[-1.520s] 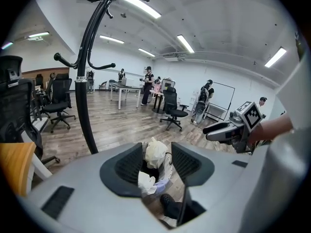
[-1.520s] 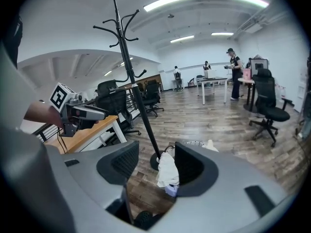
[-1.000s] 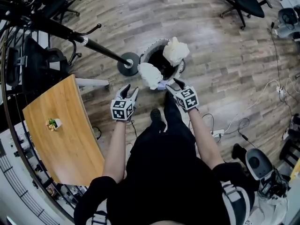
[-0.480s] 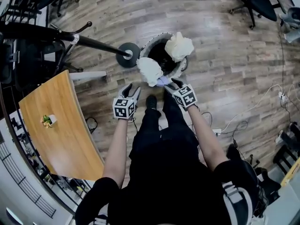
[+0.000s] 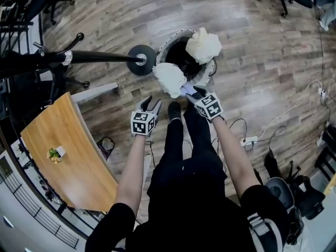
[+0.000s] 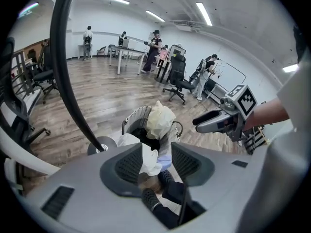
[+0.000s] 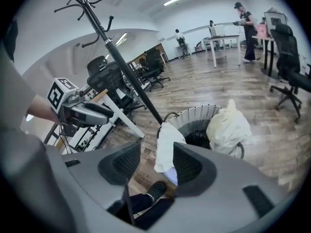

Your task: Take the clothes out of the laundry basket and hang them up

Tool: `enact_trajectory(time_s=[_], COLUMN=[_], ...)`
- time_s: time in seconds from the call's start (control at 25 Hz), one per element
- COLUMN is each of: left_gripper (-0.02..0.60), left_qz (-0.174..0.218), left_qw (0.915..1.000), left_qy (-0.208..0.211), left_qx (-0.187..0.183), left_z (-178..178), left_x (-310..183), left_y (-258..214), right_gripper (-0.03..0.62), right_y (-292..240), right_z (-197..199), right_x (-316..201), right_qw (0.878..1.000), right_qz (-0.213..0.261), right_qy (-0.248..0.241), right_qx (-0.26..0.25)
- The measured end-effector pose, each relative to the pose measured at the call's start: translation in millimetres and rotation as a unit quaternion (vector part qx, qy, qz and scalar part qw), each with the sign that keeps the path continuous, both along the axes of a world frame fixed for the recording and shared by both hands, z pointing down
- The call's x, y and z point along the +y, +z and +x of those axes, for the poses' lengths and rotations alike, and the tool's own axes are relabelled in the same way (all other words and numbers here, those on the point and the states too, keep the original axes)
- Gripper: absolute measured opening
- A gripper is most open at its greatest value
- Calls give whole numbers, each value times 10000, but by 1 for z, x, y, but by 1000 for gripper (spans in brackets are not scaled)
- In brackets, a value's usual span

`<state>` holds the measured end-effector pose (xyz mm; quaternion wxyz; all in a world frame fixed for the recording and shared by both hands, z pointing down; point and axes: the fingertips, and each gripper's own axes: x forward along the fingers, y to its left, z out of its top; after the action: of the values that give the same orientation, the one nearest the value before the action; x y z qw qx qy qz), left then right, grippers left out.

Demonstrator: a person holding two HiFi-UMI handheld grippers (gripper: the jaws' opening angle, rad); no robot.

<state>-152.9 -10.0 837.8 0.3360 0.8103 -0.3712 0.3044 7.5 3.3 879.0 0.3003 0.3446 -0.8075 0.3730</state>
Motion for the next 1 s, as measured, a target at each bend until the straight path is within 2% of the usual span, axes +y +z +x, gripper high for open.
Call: enact_trajectory(time_s=[0.2, 0.52, 0.84, 1.0], left_gripper=[201, 201, 201, 201], left_qz=[-169, -386, -378, -386], left_qw=[9998, 9990, 9988, 9990], left_qy=[12, -201, 182, 135], left_qx=[-55, -92, -252, -161], left_z=[-6, -18, -21, -20], left_x=[-5, -15, -25, -33], left_y=[46, 113, 171, 196], right_gripper=[218, 215, 198, 198], right_y=[50, 122, 187, 219], right_z=[0, -8, -13, -13], right_x=[1, -23, -46, -47], right_qw=[9997, 9986, 9977, 9975], right_qz=[-214, -424, -458, -500], right_qy=[138, 324, 477, 393], right_qx=[28, -13, 118, 315])
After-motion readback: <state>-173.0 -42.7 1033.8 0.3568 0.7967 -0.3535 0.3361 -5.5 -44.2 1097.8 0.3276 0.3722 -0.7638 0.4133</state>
